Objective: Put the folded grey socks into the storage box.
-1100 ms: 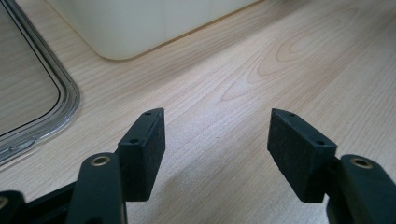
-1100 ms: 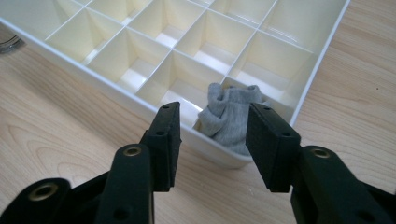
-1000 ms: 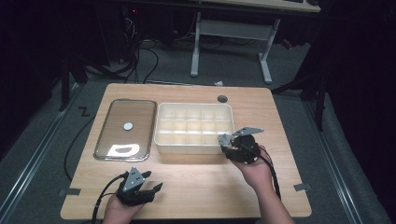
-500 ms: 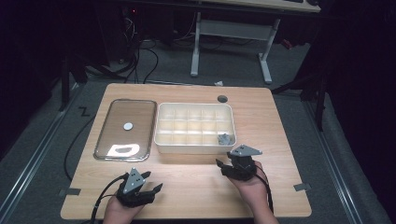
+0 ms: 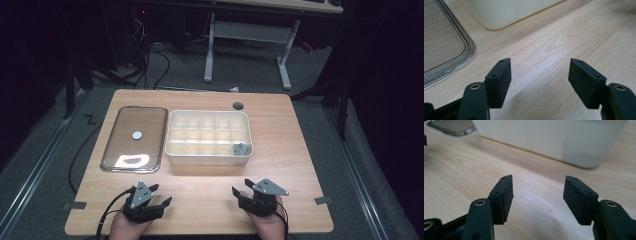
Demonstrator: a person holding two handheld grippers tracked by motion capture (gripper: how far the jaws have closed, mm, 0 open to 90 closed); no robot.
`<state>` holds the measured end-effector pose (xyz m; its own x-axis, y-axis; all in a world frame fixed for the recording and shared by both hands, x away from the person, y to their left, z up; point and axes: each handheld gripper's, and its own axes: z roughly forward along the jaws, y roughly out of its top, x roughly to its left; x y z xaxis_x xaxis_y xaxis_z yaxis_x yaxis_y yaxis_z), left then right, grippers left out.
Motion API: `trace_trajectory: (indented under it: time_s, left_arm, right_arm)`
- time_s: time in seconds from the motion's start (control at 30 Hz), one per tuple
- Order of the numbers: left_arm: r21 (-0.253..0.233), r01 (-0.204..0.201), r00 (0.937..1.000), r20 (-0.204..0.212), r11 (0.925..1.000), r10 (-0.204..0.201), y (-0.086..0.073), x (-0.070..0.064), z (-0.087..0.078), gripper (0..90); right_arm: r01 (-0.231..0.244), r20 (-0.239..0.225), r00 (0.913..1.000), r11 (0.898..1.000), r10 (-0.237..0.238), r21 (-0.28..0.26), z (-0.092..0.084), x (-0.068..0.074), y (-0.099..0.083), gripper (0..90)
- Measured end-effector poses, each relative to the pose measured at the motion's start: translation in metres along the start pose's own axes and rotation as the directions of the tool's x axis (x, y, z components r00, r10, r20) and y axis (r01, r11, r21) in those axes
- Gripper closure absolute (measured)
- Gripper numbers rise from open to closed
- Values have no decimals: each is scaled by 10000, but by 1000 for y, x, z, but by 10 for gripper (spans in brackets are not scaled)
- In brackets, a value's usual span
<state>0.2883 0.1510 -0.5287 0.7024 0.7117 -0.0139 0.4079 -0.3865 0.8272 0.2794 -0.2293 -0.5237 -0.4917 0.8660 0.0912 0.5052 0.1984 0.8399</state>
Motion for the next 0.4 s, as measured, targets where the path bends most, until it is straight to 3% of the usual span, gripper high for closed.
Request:
trace_trajectory:
  time_s: [0.4]
  left_arm:
    - [-29,97,9999,93,9999,-97,0,2,0,354]
  right_arm:
    - [-29,6,10000,9998,28,187,4,0,0,411]
